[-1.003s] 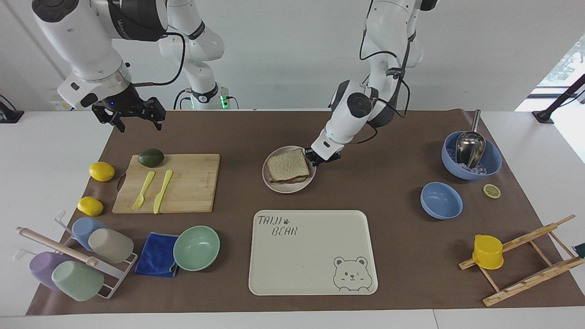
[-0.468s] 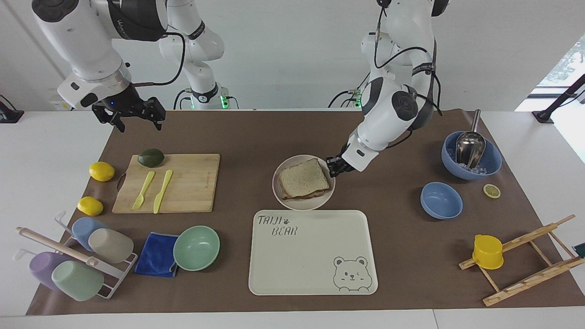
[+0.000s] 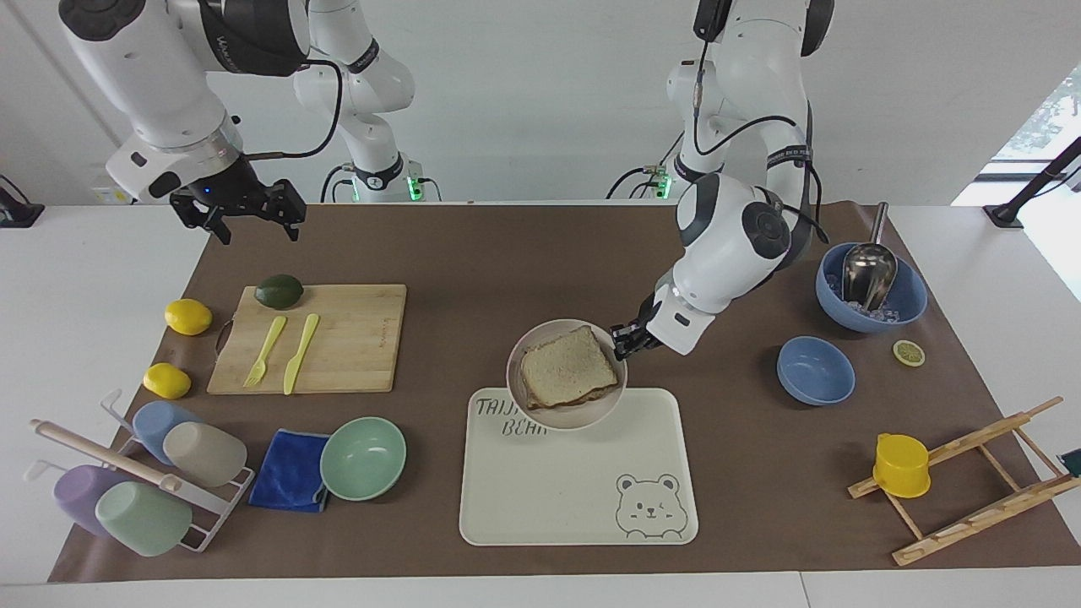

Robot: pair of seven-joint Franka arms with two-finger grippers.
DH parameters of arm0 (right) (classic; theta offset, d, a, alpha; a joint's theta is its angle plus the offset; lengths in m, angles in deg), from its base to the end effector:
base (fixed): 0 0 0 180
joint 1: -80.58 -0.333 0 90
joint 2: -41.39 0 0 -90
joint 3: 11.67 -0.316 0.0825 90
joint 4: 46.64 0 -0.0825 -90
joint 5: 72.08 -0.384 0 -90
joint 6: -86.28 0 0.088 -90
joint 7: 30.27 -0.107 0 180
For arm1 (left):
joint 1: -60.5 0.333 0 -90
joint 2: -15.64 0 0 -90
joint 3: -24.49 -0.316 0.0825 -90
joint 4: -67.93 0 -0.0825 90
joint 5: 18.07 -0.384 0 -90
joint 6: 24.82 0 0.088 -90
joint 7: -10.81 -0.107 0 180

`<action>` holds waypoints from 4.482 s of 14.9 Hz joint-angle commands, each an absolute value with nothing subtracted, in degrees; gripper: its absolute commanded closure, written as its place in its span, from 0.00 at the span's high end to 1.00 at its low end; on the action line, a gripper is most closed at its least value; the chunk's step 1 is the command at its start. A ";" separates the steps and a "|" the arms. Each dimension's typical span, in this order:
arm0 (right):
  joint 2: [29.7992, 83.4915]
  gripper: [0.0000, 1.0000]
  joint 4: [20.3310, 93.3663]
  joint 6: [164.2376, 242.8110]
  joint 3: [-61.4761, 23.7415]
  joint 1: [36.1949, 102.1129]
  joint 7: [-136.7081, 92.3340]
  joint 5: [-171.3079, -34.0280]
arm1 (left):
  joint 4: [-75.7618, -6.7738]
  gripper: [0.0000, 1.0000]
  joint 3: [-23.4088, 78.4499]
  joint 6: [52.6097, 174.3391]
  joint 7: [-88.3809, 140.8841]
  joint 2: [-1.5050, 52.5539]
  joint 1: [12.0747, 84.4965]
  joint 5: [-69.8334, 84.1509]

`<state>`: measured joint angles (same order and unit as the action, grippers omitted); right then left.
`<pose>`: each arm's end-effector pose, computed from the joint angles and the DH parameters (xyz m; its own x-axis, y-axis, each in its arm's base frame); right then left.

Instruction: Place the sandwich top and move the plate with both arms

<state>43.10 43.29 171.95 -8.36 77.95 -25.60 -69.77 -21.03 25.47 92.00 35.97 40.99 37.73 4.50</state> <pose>0.5544 -0.0107 0.6024 0.9920 0.0664 -0.1070 0.0703 -0.9970 0.0334 0.6219 -0.2953 0.4014 0.9750 0.1715 -0.1415 0.2096 -0.9213 0.3274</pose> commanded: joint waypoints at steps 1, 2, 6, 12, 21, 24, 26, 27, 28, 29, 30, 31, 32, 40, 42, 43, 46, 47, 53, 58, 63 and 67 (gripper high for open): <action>42.71 1.00 43.80 171.88 -8.94 78.91 -24.74 -69.62 | -13.38 0.00 23.72 90.57 38.05 47.01 37.92 5.93; 42.71 1.00 43.80 171.88 -8.94 78.91 -24.65 -69.62 | -11.80 0.00 23.18 91.10 38.84 48.93 37.74 5.93; 42.71 1.00 43.80 171.88 -8.94 78.91 -24.74 -69.62 | -11.08 0.00 23.09 95.23 39.37 50.88 38.00 5.05; 42.71 1.00 43.80 171.88 -8.94 78.91 -24.74 -69.71 | -13.98 0.00 23.00 100.07 39.55 50.88 38.18 4.87; 42.71 1.00 43.80 171.88 -8.94 78.91 -24.74 -69.62 | -17.41 0.63 22.21 103.41 39.37 50.18 38.18 4.00; 42.71 1.00 43.80 171.88 -8.94 78.91 -24.65 -69.70 | -16.97 1.00 21.33 102.36 39.72 49.83 38.09 3.21; 42.71 1.00 43.80 171.88 -8.94 78.91 -24.74 -69.62 | -16.88 1.00 19.67 99.91 39.29 47.91 38.18 3.03; 42.71 1.00 43.80 171.88 -8.94 78.91 -24.74 -69.62 | -16.97 1.00 18.53 98.33 39.20 46.42 38.27 2.94; 42.71 1.00 43.80 171.88 -8.94 78.91 -24.74 -69.70 | -17.06 1.00 17.56 96.83 39.28 45.27 38.18 2.94; 42.71 1.00 43.80 171.88 -8.94 78.91 -24.65 -69.71 | -17.15 1.00 16.77 95.34 39.29 43.87 38.18 2.94; 42.71 1.00 43.80 171.88 -8.94 78.91 -24.65 -69.62 | -17.32 1.00 15.89 94.19 39.29 42.46 38.18 2.85; 42.71 1.00 43.80 171.88 -8.94 78.91 -24.65 -69.70 | -17.32 1.00 15.01 92.70 39.29 41.23 38.27 2.68; 42.71 1.00 43.80 171.88 -8.94 78.91 -24.74 -69.62 | -17.32 1.00 13.87 90.95 39.20 40.09 38.18 2.68; 42.71 1.00 43.80 171.88 -8.94 78.91 -24.74 -69.62 | -17.06 1.00 11.05 80.31 38.32 30.33 38.27 -7.32; 42.71 1.00 43.80 171.88 -8.94 78.91 -24.74 -69.62 | -17.32 1.00 10.87 77.76 35.78 27.34 39.49 -9.19; 42.71 1.00 43.80 171.88 -8.94 78.91 -24.74 -69.62 | -17.32 1.00 10.78 75.92 33.42 26.11 40.28 -9.28; 42.71 1.00 43.80 171.88 -8.94 78.91 -24.65 -69.71 | -17.32 1.00 10.52 70.99 27.96 22.77 40.90 -12.86; 42.71 1.00 43.80 171.88 -8.94 78.91 -24.74 -69.62 | -17.32 1.00 10.61 69.50 27.60 21.63 40.90 -14.10; 42.71 1.00 43.80 171.88 -8.94 78.91 -24.74 -69.70 | -17.32 1.00 10.87 58.43 21.02 15.04 40.38 -17.71; 42.71 1.00 43.89 171.88 -8.94 78.91 -24.65 -69.70 | -21.36 1.00 20.23 54.72 18.81 9.93 48.34 -17.98; 42.71 1.00 43.89 171.88 -8.94 78.91 -24.74 -69.71 | -21.54 1.00 23.70 59.03 18.98 10.19 52.06 -17.98; 42.71 1.00 43.80 171.88 -8.94 78.91 -24.65 -69.62 | -23.30 1.00 23.61 58.85 19.60 10.19 51.71 -17.45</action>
